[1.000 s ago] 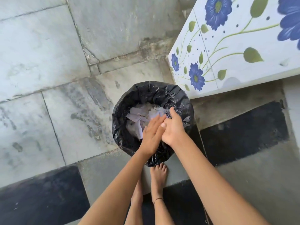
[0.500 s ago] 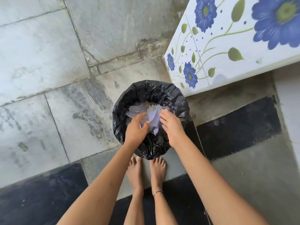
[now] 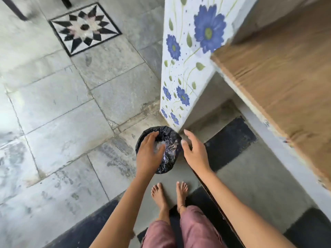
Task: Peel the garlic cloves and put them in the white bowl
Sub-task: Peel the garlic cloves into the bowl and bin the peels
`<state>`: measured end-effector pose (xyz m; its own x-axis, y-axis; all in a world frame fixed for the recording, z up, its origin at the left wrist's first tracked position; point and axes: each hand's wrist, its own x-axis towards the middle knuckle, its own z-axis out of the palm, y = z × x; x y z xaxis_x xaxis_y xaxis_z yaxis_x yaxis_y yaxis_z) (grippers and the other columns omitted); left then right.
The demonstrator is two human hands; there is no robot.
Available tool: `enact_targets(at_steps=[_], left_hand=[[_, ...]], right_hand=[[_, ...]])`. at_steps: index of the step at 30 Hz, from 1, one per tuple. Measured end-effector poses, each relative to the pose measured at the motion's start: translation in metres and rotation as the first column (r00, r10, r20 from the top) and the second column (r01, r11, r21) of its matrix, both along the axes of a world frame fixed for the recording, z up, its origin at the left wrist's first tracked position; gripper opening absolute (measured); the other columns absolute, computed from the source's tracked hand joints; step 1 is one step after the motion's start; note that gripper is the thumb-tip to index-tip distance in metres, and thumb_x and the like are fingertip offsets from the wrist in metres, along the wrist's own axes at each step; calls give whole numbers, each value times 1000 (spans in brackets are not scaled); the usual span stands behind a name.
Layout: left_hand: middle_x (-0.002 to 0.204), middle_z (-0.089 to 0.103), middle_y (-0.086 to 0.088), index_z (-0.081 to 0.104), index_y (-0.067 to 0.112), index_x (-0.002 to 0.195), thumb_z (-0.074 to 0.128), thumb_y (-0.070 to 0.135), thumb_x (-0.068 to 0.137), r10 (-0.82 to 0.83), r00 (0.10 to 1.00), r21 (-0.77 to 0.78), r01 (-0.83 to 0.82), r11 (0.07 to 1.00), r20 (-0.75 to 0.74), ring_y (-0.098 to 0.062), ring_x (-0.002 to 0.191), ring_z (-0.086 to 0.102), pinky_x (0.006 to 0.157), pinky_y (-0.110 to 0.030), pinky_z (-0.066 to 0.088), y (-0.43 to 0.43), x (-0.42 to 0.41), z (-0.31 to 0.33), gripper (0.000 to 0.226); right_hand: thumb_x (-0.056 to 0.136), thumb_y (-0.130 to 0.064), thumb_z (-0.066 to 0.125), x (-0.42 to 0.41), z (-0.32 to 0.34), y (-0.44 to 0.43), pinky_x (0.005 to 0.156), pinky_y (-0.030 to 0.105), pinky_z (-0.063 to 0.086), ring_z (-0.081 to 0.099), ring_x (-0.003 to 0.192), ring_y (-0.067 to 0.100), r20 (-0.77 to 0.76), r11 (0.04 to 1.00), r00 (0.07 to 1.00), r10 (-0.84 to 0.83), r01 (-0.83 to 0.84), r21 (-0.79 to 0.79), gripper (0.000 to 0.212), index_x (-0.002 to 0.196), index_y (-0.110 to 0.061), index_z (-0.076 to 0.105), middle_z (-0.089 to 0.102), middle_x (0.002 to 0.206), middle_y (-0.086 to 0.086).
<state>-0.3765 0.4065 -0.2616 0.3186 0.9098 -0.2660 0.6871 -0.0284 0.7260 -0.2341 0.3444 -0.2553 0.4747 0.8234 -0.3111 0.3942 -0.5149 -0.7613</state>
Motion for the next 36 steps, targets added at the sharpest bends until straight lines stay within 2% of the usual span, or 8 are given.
enact_targets(at_steps=[7,11,14,17,21,25,30,36], left_hand=[[133,54,0,54,17,129,62,24,89,-291,948,311,241,920,128,-18,122,51,96,-26,37,-64,32,161,41],[130,57,-3,55,13,127,63,20,88,-487,863,426,392,816,138,-22,119,54,97,-34,42,-109,69,214,40],[129,58,0,57,16,125,64,20,88,-598,793,469,486,737,117,-20,111,58,90,-23,39,-155,108,238,38],[127,59,1,59,16,122,64,21,88,-691,710,472,568,674,134,-20,108,59,81,-17,35,-210,156,256,35],[122,63,0,64,17,116,64,19,86,-754,648,473,633,612,109,-22,102,62,79,-25,43,-278,222,264,29],[124,63,-3,65,14,116,59,7,85,-795,606,498,694,520,-15,-21,107,60,88,-25,43,-299,279,261,33],[132,56,-1,61,15,123,49,0,84,-824,526,494,784,375,-210,-20,118,54,91,-24,40,-296,338,266,44],[114,65,0,70,18,105,52,2,88,-854,420,456,853,255,-307,-18,98,61,79,-23,46,-284,355,243,29]], right_hand=[[94,-14,54,22,166,-110,99,19,36,48,124,12,225,933,957,-181,95,348,41,134,-10,48,53,135,2],[92,-10,55,38,211,-184,100,30,43,53,121,19,279,837,887,-367,184,516,39,130,-2,51,57,131,7],[92,-11,56,58,228,-249,96,36,47,56,119,23,298,780,800,-520,303,548,38,129,-2,53,58,129,9],[92,-12,57,86,241,-326,96,35,45,56,116,25,350,745,693,-630,411,526,37,128,-4,54,59,128,9],[87,-9,62,128,253,-420,92,36,47,60,111,29,522,745,531,-667,473,470,37,123,-2,58,62,122,14],[81,-10,69,160,248,-461,82,46,53,63,99,38,656,732,398,-642,574,367,36,113,5,63,65,110,23],[98,-44,33,187,234,-468,115,42,14,20,143,27,732,714,473,-491,699,27,60,147,-10,27,23,154,13],[96,-53,12,192,212,-472,117,43,0,2,146,24,739,630,510,-440,762,-150,65,151,-17,6,5,158,8]])
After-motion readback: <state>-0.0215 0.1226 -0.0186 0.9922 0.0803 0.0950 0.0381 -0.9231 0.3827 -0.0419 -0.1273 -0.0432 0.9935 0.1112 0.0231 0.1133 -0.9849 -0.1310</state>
